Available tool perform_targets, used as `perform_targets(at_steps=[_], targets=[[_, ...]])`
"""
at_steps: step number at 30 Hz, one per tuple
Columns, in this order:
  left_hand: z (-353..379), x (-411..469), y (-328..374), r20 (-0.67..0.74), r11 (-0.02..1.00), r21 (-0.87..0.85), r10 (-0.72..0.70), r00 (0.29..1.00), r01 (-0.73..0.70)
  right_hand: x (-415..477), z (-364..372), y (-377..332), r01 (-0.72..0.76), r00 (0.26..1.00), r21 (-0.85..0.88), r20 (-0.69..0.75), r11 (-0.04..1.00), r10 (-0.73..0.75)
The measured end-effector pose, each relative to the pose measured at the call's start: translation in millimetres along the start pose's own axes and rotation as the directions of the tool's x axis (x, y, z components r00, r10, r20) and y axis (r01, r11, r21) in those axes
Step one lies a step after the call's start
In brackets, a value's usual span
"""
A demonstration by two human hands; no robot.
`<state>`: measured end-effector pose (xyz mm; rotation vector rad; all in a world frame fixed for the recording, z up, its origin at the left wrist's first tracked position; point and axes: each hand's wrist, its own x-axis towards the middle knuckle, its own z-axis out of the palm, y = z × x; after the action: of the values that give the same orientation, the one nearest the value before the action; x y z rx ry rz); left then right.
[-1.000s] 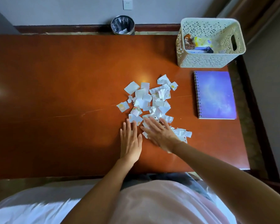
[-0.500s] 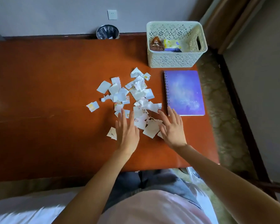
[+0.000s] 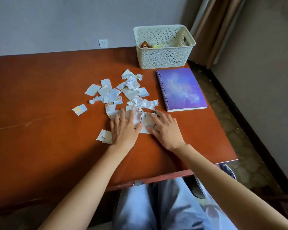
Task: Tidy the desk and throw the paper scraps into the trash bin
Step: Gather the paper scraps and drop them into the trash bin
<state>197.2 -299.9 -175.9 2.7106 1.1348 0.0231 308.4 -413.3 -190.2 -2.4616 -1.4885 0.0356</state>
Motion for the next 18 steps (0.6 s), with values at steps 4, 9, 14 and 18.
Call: perform_targets(at_steps=[4, 9, 14, 18], targets=[[8.1, -6.5, 2.0, -0.1, 0.999, -0.032, 0.029, 0.995, -0.032, -2.3, 4.3, -1.8, 0.031, 0.995, 0.003, -0.09, 1.0, -0.031], [10.2, -1.5, 7.6, -0.199, 0.997, -0.073, 0.011, 0.98, -0.026, -0.2, -0.7, -6.9, -0.022, 0.989, 0.08, -0.147, 0.997, 0.033], [10.3, 11.1, 14.3, -0.2, 0.996, -0.083, -0.036, 0.979, 0.02, 9.6, 5.1, -9.9, -0.057, 0.976, 0.05, -0.207, 0.997, 0.067], [9.7, 14.8, 16.6, -0.224, 0.985, -0.169, -0.051, 0.973, 0.013, 19.2, 5.1, -5.6, -0.094, 0.986, -0.051, -0.142, 0.994, 0.086]])
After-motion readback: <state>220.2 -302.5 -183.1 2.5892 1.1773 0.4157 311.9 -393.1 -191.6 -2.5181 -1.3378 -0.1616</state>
